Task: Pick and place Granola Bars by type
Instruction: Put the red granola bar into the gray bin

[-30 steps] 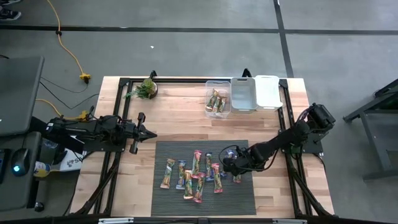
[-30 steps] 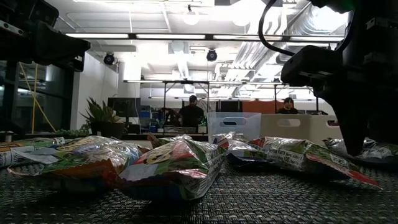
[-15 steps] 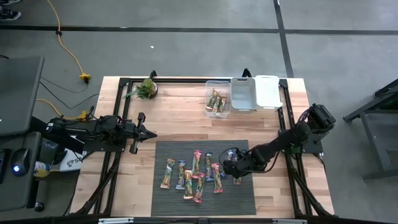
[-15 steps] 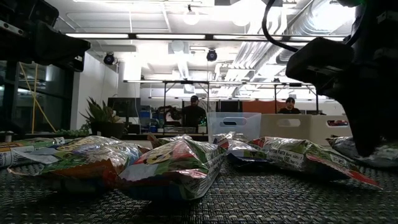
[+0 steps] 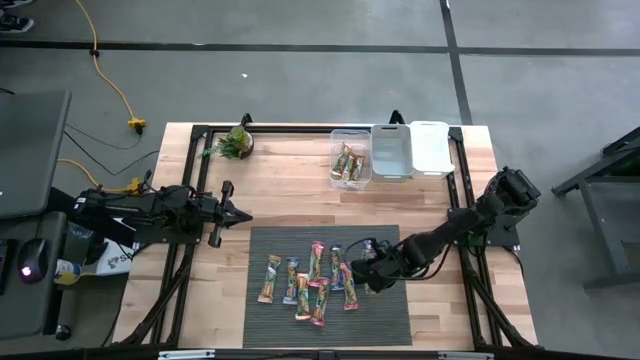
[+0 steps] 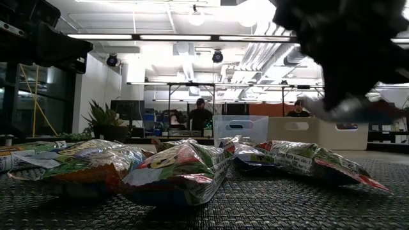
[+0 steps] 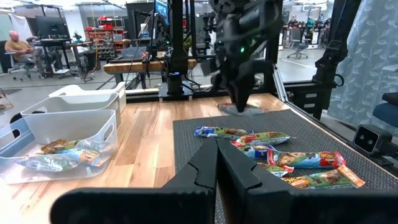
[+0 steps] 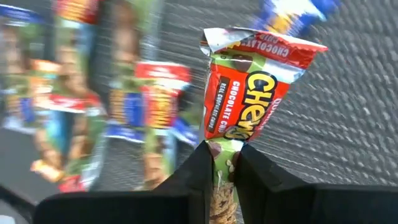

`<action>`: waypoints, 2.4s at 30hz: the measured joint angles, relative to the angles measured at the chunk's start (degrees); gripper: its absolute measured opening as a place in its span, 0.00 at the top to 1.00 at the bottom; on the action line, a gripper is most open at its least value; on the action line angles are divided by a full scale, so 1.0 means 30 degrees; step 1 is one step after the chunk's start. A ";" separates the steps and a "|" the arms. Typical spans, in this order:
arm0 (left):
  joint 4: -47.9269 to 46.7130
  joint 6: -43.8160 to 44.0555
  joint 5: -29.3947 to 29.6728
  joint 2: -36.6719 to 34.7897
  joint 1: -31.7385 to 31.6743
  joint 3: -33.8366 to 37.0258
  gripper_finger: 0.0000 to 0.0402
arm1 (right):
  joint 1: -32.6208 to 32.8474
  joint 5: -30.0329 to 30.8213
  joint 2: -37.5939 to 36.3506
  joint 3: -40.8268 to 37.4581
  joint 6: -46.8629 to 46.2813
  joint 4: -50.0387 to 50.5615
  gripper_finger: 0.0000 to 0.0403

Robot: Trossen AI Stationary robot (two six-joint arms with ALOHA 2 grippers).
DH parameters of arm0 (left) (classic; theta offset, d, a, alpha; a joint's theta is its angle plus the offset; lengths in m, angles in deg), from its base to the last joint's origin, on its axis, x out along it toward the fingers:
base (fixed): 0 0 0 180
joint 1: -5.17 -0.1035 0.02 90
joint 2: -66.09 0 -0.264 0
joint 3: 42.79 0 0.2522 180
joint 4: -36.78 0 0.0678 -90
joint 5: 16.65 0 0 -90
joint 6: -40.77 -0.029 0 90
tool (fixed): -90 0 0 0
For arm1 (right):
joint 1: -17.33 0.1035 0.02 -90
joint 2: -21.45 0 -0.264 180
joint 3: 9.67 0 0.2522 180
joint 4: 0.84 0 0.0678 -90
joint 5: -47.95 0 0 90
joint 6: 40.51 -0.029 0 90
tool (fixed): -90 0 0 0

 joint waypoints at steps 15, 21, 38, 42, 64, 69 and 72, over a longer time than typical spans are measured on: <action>0.0000 0.0000 0.0000 -0.0002 0.0000 0.0000 1.00 | 0.0438 1.0023 -0.0022 0.7269 1.0285 0.3318 0.89; 0.0000 0.0000 0.0000 -0.0006 0.0000 0.0000 1.00 | 0.0181 1.3419 -0.0022 0.9414 1.4440 0.3336 0.89; 0.0000 0.0000 -0.0002 -0.0002 0.0000 0.0000 1.00 | -0.2787 1.6843 -0.0029 1.4567 2.4800 0.3183 0.91; 0.0000 0.0000 -0.0006 -0.0006 0.0000 0.0000 1.00 | -0.4040 1.7874 -0.0029 1.5287 2.6015 0.3194 0.90; 0.0002 0.0000 0.0000 0.0000 0.0000 0.0000 1.00 | -1.7207 1.2062 -0.0022 1.5748 1.9879 1.0596 0.91; 0.0000 0.0000 -0.0006 -0.0001 0.0000 0.0000 1.00 | -1.9978 0.9072 -0.0029 1.4041 2.1094 1.0953 0.90; 0.0000 0.0000 -0.0003 -0.0003 0.0000 0.0000 1.00 | -2.1201 0.7225 -0.0029 1.2254 2.1619 1.0296 0.89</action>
